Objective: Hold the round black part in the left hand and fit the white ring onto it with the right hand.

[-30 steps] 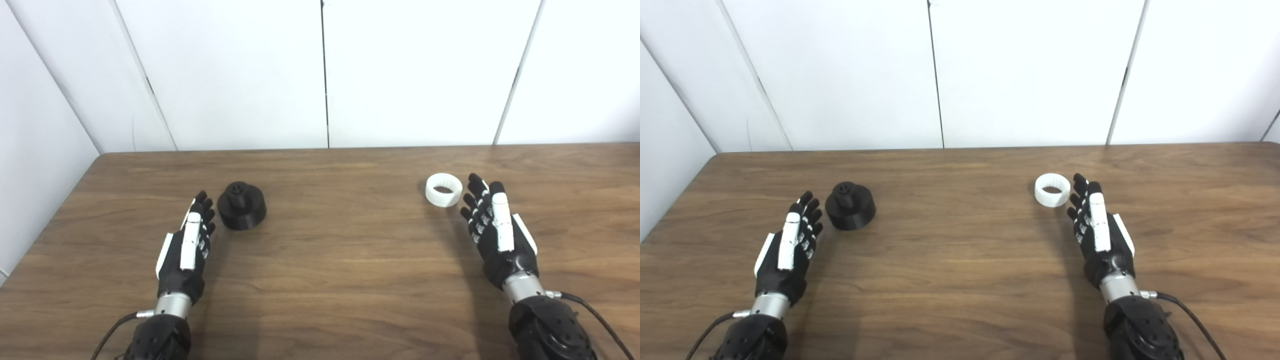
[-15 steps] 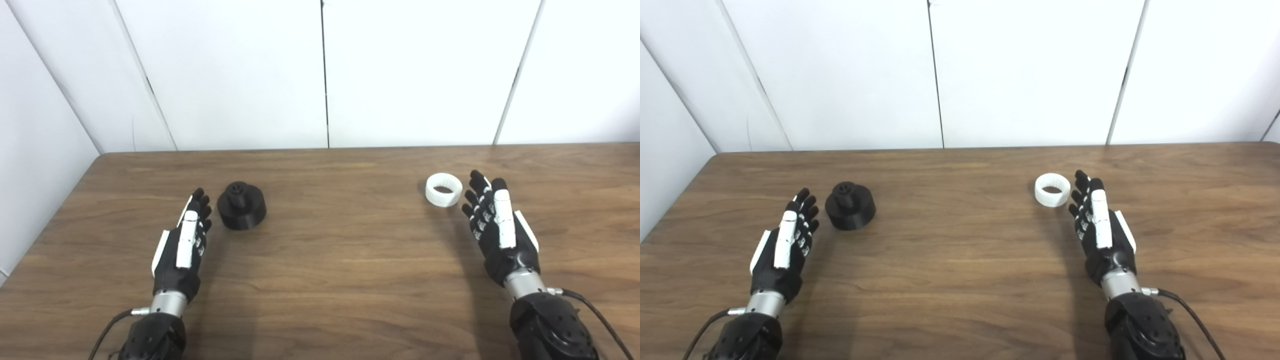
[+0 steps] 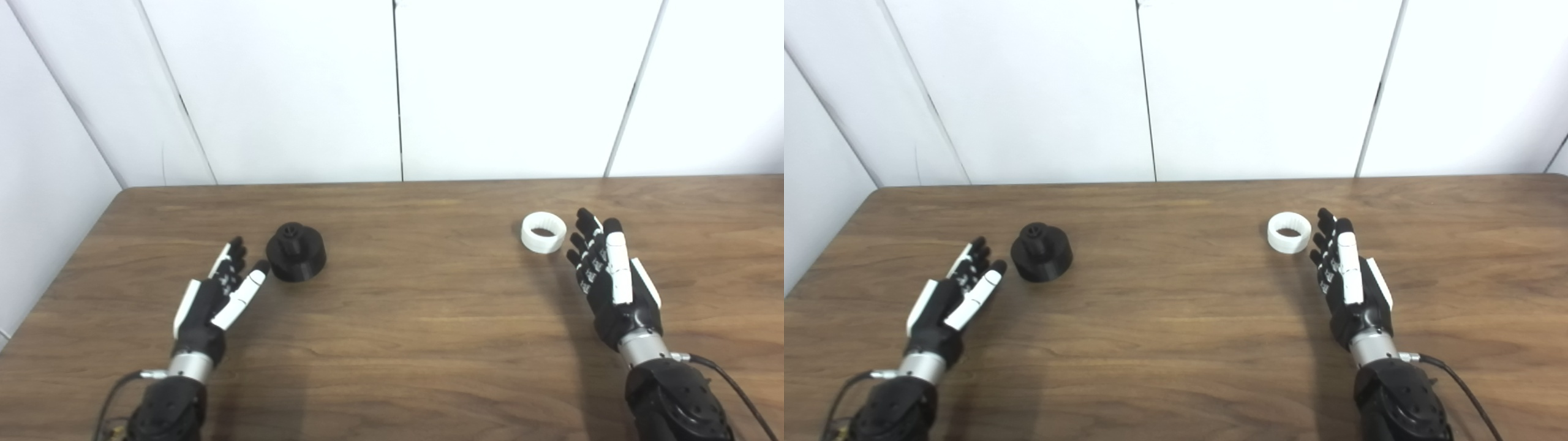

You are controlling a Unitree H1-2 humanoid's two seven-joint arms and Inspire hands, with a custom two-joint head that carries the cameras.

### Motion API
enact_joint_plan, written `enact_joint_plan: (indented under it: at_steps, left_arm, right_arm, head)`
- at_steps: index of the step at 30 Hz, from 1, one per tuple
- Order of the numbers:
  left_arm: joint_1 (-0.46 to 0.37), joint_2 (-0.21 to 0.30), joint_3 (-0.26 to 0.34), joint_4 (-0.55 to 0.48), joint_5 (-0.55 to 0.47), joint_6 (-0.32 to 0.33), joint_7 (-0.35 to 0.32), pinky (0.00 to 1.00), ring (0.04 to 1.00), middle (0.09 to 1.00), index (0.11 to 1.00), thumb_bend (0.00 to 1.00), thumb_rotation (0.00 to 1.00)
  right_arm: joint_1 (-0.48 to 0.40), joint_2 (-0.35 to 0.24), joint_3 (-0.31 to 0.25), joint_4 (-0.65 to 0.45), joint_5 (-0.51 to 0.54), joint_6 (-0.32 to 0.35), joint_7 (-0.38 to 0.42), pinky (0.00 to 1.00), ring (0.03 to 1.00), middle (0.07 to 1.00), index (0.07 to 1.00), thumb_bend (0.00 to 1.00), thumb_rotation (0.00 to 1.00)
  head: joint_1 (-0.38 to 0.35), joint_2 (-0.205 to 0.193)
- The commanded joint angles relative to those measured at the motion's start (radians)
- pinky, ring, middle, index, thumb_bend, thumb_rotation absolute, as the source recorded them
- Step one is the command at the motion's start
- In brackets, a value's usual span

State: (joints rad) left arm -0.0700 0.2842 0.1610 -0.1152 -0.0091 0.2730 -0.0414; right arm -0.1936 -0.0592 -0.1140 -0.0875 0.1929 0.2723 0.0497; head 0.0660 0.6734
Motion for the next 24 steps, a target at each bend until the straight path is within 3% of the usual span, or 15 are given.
enact_joint_plan:
  at_steps: [1, 2, 7, 18, 24]
  left_arm:
    - [-0.072, 0.054, -0.014, -0.049, 0.063, 0.022, 0.006, 1.0, 1.0, 1.0, 0.996, 0.89, 0.38]
    - [-0.079, 0.066, -0.018, -0.051, 0.082, 0.029, 0.008, 0.98, 1.0, 1.0, 0.982, 0.95, 0.37]
    - [-0.117, 0.104, -0.026, -0.051, 0.114, 0.052, -0.008, 0.9, 0.959, 0.99, 0.969, 1.0, 0.36]
    - [-0.233, 0.235, -0.14, 0.007, 0.253, 0.085, -0.097, 0.98, 1.0, 0.999, 0.962, 0.97, 0.25]
    - [-0.267, 0.276, -0.204, 0.041, 0.308, 0.093, -0.152, 1.0, 1.0, 0.996, 0.957, 1.0, 0.28]
  right_arm:
    - [-0.041, -0.003, -0.001, -0.008, 0.009, -0.048, 0.009, 1.0, 1.0, 1.0, 0.962, 0.59, 1.0]
    - [-0.042, -0.003, 0.0, -0.006, 0.007, -0.05, 0.009, 1.0, 1.0, 1.0, 0.959, 0.6, 1.0]
    - [-0.043, -0.002, 0.005, 0.003, 0.005, -0.057, 0.01, 1.0, 1.0, 1.0, 0.959, 0.59, 1.0]
    - [-0.043, 0.001, 0.011, 0.006, -0.006, -0.062, 0.003, 1.0, 0.998, 0.997, 0.955, 0.59, 1.0]
    - [-0.042, 0.0, 0.008, 0.002, -0.005, -0.059, 0.002, 1.0, 0.997, 0.995, 0.953, 0.59, 1.0]
  head:
    - [0.003, -0.001]
    - [0.003, -0.002]
    - [0.006, -0.006]
    - [0.002, -0.012]
    - [0.001, -0.014]
